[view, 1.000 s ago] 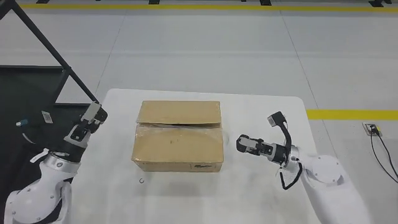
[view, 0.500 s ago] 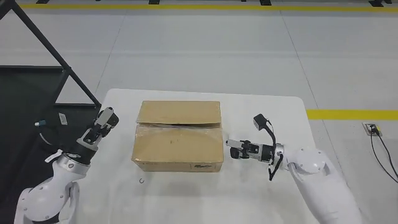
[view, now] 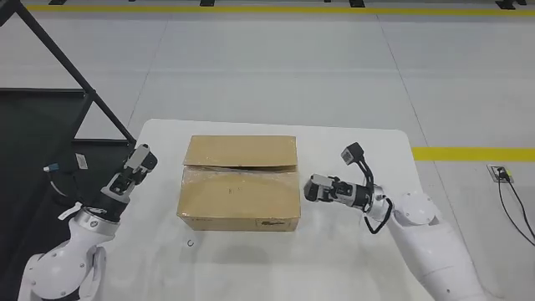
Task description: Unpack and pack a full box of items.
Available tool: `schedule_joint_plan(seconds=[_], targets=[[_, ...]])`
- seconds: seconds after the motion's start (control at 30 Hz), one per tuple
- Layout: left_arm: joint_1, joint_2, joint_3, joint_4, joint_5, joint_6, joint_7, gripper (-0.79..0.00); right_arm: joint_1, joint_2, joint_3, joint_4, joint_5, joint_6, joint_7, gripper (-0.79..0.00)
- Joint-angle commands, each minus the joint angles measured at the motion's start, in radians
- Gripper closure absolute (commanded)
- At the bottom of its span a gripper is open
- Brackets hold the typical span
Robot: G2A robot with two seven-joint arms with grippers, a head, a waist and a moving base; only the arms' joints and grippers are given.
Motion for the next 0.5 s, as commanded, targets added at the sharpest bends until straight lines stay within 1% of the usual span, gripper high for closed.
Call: schedule_joint_plan(seconds=[0.0,0.23,0.47], targets=[[0.000,0.001,0.003,0.002,0.001,0.001,0.003,-0.785,0.001,0.001,0.003,0.000,0.014,-0.003,0.020,-0.785],[0.000,0.008,0.012,0.002,-0.002,0.003,0.009,-0.785,-0.011,0.011,0.023,-0.040,0.050,-0.012,0.086,-0.785],[0.002,0.013,0.017,0.006,-0.009,0.001,0.016,-0.785,-0.035,0.027,0.042,-0.104,0.046,-0.002,0.165,-0.785]])
